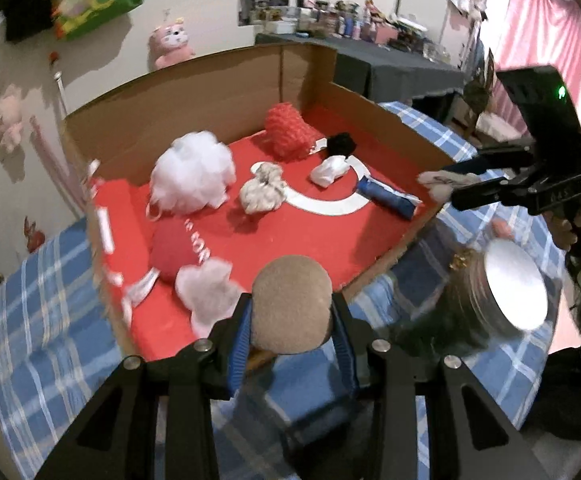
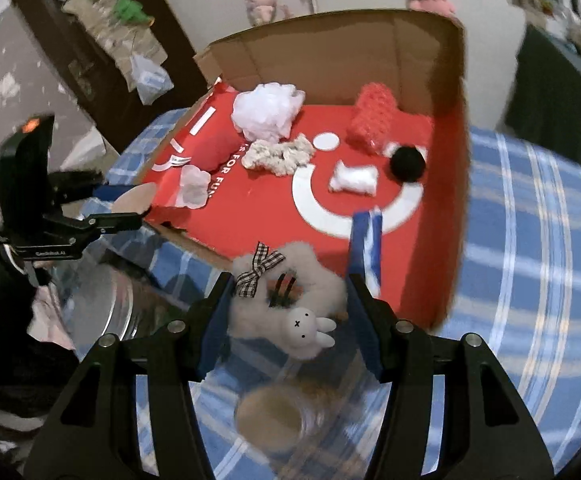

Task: Organize soft objects
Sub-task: 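Carry the tan pad and bunny plush over the box, then lower the tan pad and bunny plush into the box and open both tools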

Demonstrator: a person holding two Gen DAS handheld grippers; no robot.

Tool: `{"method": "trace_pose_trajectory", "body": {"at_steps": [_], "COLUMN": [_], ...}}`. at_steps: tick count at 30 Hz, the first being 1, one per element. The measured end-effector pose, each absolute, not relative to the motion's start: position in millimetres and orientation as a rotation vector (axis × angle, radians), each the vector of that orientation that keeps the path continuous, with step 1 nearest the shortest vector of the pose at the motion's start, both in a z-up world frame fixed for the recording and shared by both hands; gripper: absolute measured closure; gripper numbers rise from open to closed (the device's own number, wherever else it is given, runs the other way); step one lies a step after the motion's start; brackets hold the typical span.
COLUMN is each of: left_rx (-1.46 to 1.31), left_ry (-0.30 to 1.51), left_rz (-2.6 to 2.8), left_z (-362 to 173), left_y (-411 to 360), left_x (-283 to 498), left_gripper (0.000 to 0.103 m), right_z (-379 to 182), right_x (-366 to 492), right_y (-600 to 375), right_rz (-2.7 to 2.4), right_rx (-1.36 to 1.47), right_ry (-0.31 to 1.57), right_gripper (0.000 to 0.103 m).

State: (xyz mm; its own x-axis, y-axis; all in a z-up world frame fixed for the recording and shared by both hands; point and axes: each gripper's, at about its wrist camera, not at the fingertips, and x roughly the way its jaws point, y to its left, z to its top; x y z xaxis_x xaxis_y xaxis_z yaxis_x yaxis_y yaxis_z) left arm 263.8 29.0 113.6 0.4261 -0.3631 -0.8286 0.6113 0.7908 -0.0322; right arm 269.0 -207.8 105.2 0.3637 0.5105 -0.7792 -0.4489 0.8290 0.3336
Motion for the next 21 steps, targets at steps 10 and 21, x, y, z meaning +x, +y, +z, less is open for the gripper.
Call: {"method": "trace_pose_trajectory", "body": {"at_steps": [10, 21], "left_rx": [0.44, 0.495], "left_ry": [1.043, 1.093], "left_rz": [-0.675, -0.692], "left_z": [91, 69], "left_y": [-27, -50], "left_x": [306, 329], "left_gripper": [0.063, 0.061], "right_z": [94, 73], "right_x": [310, 348], "right_y": [-153, -127], "right_rz": [0.674, 0.697], "right_rx": [-0.167, -0.284], "right_ry": [1.038, 1.119], "right_gripper": [0.049, 0.049]}}
